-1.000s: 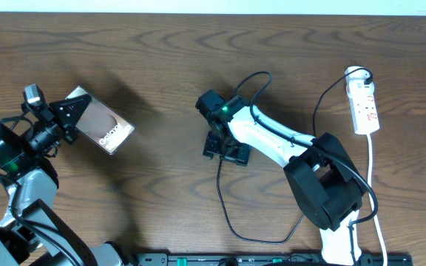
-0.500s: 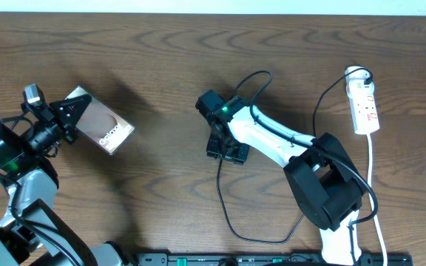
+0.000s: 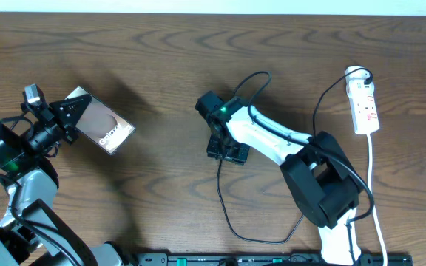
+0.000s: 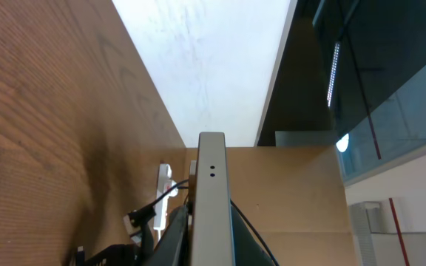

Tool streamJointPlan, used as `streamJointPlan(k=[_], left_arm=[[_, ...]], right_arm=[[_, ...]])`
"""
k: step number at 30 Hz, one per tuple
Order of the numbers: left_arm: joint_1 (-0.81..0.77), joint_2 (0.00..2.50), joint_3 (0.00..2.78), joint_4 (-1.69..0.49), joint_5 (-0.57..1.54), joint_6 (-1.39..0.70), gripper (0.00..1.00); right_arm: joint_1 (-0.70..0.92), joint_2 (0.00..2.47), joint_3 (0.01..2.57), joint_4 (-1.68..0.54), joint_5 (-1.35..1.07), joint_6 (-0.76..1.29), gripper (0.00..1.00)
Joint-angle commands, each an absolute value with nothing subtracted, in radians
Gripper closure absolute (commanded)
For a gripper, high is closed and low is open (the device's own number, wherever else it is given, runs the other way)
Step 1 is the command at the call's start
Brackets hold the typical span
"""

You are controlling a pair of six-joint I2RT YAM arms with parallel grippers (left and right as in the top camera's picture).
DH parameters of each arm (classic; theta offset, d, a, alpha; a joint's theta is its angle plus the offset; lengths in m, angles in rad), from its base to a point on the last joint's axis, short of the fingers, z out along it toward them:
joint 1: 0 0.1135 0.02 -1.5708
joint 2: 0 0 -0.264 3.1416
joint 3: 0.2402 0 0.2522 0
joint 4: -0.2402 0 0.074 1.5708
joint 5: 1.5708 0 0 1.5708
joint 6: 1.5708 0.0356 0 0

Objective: Plug charger to phone and switch on socket
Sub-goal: 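Close the right gripper on the black USB-C plug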

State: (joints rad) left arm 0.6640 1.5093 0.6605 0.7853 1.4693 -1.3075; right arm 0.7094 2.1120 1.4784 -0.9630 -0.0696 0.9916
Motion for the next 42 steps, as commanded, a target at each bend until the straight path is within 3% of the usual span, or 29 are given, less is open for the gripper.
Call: streamJointPlan(k=[1,14,19,21,27,42], left_arm=[[0.667,1.504,0.662,0.792,1.504,-1.301,0.93],[0.667,1.504,0.662,0.792,1.504,-1.301,0.93],[0.667,1.504,0.662,0.792,1.504,-1.301,0.93],[0.667,1.504,0.662,0.792,1.504,-1.301,0.92],[0.667,1.504,0.662,0.792,1.504,-1.301,0.93],[0.667,1.504,0.662,0.792,1.504,-1.297,0.93]], right_arm=[[0.714,2.147,1.481,-0.946,-0.05,0.998,0.48],[0.714,2.149,1.48,-0.941,-0.051,0.998,0.52],[0.714,2.149,1.48,-0.942,-0.051,0.999,0.66],[0.714,2.149,1.48,-0.942,-0.051,0.999,0.77],[0.714,2.149,1.48,-0.942,-0.052,1.002,0.88],[0.714,2.149,1.48,-0.919,-0.05,1.01,0.8]])
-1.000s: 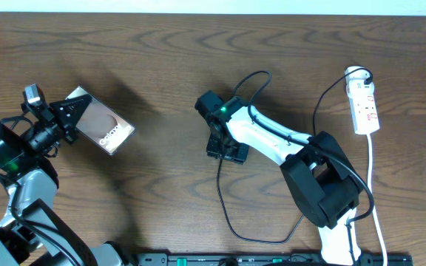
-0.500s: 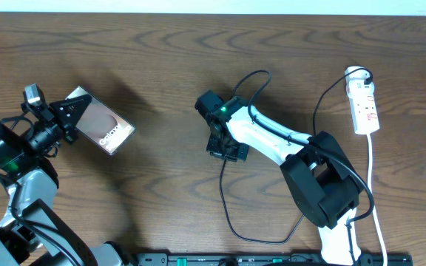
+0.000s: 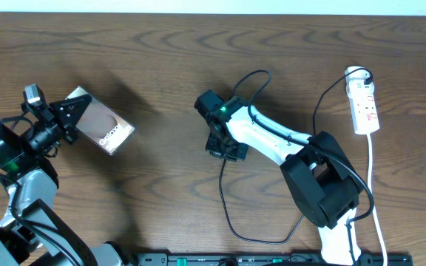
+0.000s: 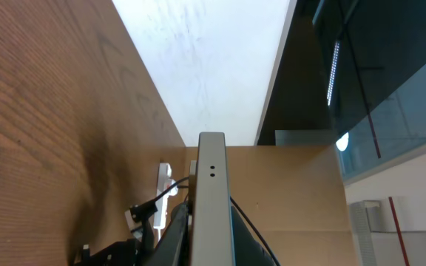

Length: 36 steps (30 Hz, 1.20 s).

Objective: Plug charger to phone and switch on socket
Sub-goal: 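Close the right gripper on the black USB-C plug, then lift the plug upward with the right gripper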

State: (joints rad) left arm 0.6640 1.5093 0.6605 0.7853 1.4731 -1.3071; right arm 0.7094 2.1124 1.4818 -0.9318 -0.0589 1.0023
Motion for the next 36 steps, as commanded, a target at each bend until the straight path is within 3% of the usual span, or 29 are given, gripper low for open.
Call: streamJointPlan(k=[1,22,30,36], left_arm=[[0.667,1.504,0.662,0.792,1.504,-1.297,0.93],[0.667,1.504,0.662,0.792,1.504,-1.297,0.93],[0.667,1.504,0.662,0.792,1.505,-1.297,0.93],[0.667,1.504,0.662,0.792,1.508,-1.294,0.92]], right_arm=[[0.714,2.149,1.48,-0.918,-0.05,1.01,0.8],[0.714,2.149,1.48,-0.928,-0.038,1.017,0.89],[0.714,2.149,1.48,-0.928,-0.044,1.016,0.99],[0.714,2.149,1.48,-0.928,-0.059,1.016,0.99]])
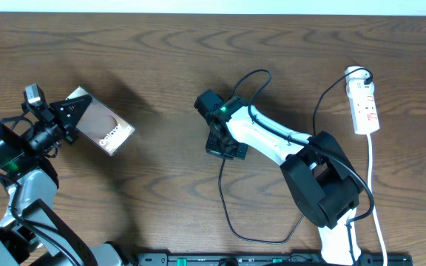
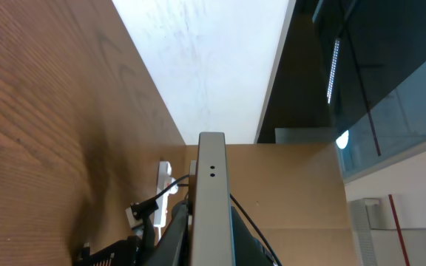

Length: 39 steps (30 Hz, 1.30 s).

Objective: Plug charger to phone and switch on socket
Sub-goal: 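Lift the plug upward with the right gripper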

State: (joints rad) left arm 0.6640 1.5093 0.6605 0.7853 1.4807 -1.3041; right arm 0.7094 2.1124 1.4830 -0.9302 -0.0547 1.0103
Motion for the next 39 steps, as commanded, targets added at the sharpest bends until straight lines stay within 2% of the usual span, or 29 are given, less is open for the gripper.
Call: streamJointPlan(k=[1,8,12,17,24,39], left_arm=[[0.667,1.504,0.662,0.792,1.507,-1.294,0.92],[0.667,1.504,0.662,0.792,1.508,-1.294,0.92],[0.667,1.504,0.662,0.792,1.508,-1.294,0.92],[0.667,1.504,0.662,0.792,1.508,-1.294,0.93],[0.667,1.504,0.662,0.792,1.507,-1.293,0.92],[0.667,1.504,0.662,0.792,1.507,-1.274,0.92]], right_arm=[[0.714,2.149,1.48,-0.929,-0.059,1.016,0.99],[0.712,2.149,1.48,-0.951,-0.068,1.018,0.99],[0.712,2.149,1.48,-1.029,-0.07,1.143,0.99],[0.696,2.149,1.481,-1.068,-0.08,1.172,0.99],[0.633,2.149,1.554,-1.072,-0.084,0.953,0.99],[0.575,2.149,1.929,-1.092,-0.118,0.668,0.99]])
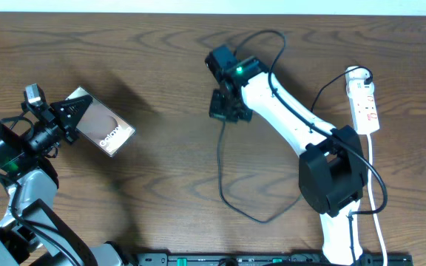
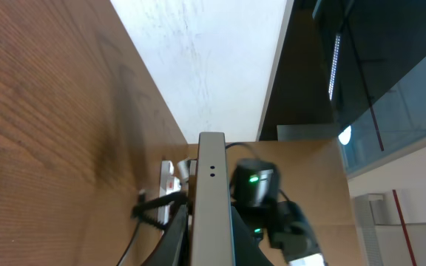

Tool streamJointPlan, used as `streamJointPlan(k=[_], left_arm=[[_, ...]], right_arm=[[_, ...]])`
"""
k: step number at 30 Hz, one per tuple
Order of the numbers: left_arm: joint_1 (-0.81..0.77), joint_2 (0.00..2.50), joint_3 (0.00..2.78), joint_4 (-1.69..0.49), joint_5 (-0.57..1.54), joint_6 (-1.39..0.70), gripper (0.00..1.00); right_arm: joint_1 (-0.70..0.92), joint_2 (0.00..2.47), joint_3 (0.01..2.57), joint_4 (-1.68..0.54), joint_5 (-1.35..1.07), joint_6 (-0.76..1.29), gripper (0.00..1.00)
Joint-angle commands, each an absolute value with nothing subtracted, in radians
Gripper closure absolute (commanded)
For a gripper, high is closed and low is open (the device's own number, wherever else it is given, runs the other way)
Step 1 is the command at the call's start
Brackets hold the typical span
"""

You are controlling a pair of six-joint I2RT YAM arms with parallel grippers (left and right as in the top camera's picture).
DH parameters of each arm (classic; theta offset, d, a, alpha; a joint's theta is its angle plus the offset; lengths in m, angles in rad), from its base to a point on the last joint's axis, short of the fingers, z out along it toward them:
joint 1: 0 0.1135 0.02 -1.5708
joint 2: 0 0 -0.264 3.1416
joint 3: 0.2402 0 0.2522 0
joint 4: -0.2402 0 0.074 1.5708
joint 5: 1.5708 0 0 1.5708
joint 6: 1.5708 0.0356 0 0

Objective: Plug charger to phone and switch on socket
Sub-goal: 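Lift the plug upward with the right gripper, then carry the plug toward the bottom of the phone in the left gripper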

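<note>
The phone (image 1: 103, 124) is held tilted at the table's left, with my left gripper (image 1: 66, 118) shut on it. In the left wrist view the phone's grey edge (image 2: 211, 185) with two small holes stands between the dark fingers (image 2: 177, 238), and my left gripper (image 2: 211, 225) clamps it. My right gripper (image 1: 228, 109) is at the far middle of the table, shut on the end of the black charger cable (image 1: 222, 170). The cable drops from it, loops toward the near edge and runs to the white socket strip (image 1: 364, 103) at the right.
The right arm (image 1: 294, 122) stretches diagonally across the table's right half, and also shows in the left wrist view as the right arm (image 2: 261, 196) with a green light. A white lead (image 1: 376, 192) runs from the strip to the near edge. A black rail (image 1: 272, 258) lines the front.
My right gripper has moved from the table's centre to farther back, with the cable end in it. The cable loop has shifted away from the front edge. The left gripper and phone have not moved.
At all three earlier moments my left gripper held the phone tilted at the left, and my right gripper stayed low at the table's centre over the cable end, shifting only slightly. Now the right gripper is farther back with the cable trailing from it.
</note>
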State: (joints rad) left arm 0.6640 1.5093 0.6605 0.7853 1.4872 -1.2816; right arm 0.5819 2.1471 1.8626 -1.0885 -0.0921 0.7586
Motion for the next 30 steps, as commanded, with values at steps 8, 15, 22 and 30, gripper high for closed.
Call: streamJointPlan(k=[8,15,22,30], left_arm=[[0.667,1.504,0.662,0.792,1.525,-1.26,0.93],[0.667,1.504,0.662,0.792,1.538,-1.26,0.93],[0.667,1.504,0.662,0.792,1.538,-1.26,0.93],[0.667,1.504,0.662,0.792,1.545,-1.26,0.93]], right_arm=[[0.58,2.149,1.964,-1.021,-0.371,0.607,0.99],[0.59,2.149,1.963,-0.987,-0.432,0.558,0.99],[0.591,2.149,1.962,-0.987,-0.473,0.508,0.99],[0.594,2.149,1.956,-0.979,-0.506,0.461,0.99]])
